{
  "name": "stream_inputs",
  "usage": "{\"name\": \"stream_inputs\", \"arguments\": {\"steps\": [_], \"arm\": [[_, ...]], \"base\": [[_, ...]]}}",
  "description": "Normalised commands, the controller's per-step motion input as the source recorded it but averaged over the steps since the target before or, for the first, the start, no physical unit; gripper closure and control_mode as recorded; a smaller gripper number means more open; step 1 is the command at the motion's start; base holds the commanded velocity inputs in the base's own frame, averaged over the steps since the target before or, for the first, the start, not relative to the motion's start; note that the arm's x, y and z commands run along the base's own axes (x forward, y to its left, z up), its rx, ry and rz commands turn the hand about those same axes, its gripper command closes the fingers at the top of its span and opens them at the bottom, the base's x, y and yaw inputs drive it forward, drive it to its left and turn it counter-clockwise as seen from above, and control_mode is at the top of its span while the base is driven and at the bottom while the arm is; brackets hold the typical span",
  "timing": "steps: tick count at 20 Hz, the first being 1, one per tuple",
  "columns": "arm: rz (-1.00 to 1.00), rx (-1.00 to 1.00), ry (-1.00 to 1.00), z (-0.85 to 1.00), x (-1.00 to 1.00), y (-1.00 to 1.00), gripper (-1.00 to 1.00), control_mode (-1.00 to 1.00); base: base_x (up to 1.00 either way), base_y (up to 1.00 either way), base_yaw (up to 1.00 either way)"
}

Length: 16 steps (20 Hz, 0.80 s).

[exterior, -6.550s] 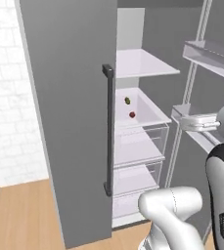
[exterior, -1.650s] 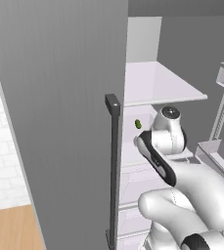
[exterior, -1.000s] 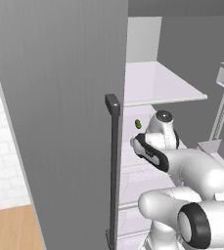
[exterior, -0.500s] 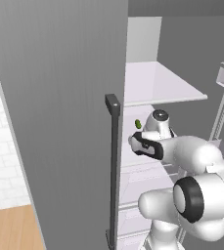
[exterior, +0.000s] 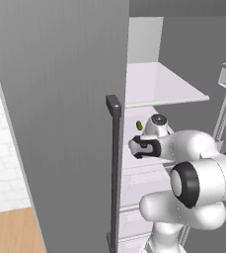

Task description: Take the strawberry from the fridge and place it on top of the pancake, located on the dining counter.

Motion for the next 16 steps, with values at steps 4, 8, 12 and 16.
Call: {"name": "stream_inputs", "arguments": {"steps": [4,8,12,16], "arm": [[0.0,0.0,0.0,-0.15,0.14,0.0,-1.0,-1.0],[0.0,0.0,0.0,-0.13,0.04,0.0,-1.0,-1.0],[0.0,0.0,0.0,-0.13,0.07,0.0,1.0,-1.0],[0.0,0.0,0.0,-0.17,0.04,0.0,1.0,-1.0]], "base": [[0.0,0.0,0.0],[0.0,0.0,0.0],[0.0,0.0,0.0],[0.0,0.0,0.0]]}}
